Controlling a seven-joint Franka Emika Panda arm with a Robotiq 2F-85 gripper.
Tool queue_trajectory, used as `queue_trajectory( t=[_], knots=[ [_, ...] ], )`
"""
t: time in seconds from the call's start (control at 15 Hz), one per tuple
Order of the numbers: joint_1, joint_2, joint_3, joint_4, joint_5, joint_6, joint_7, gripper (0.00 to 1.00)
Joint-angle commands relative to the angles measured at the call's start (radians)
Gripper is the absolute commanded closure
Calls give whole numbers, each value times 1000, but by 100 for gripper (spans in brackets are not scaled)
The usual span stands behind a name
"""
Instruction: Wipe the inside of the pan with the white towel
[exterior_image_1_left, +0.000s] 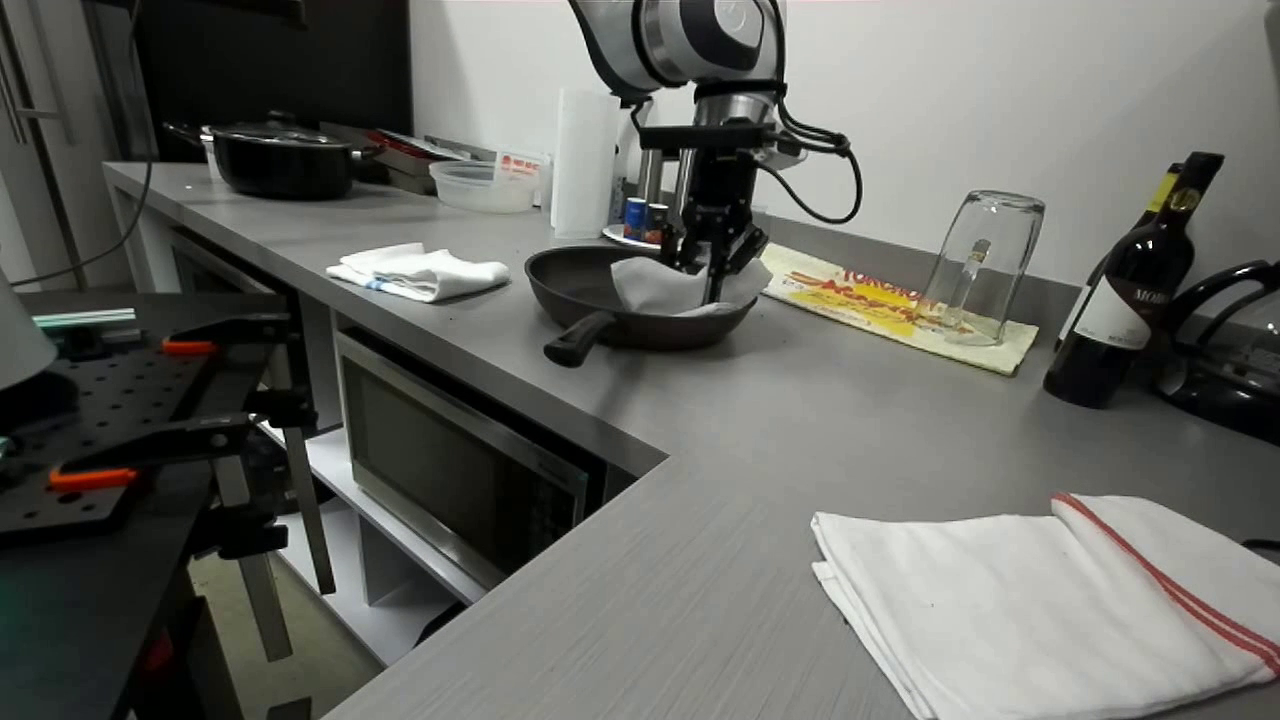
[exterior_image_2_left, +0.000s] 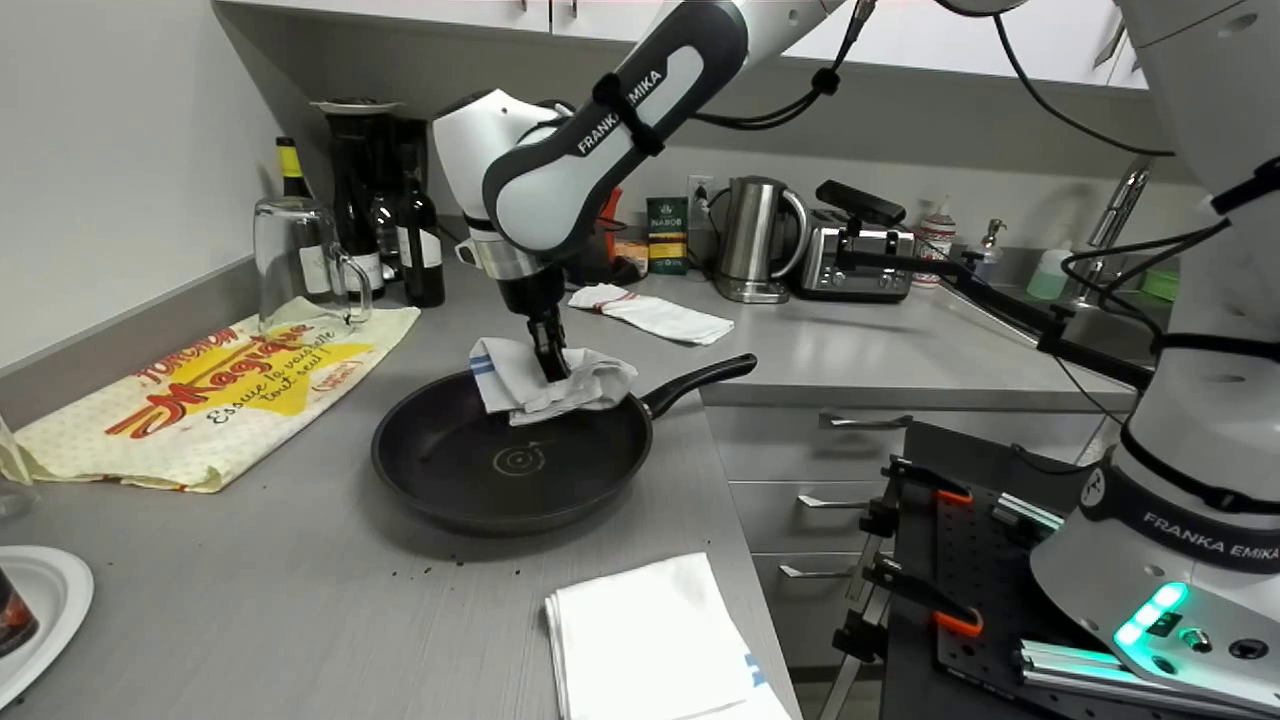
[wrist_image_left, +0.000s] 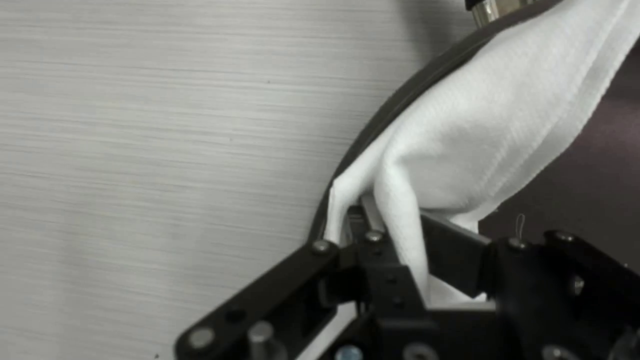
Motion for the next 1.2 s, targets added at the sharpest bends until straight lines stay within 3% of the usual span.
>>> queue_trajectory(
  t=[0.0,0.6,1.13],
  knots=[
    [25,-93,-5,-47,-46,33,37,97],
    [144,-244,68,-107,-139,22,64,97],
    [275,-161,179,-104,-131,-11,46,97]
  ],
)
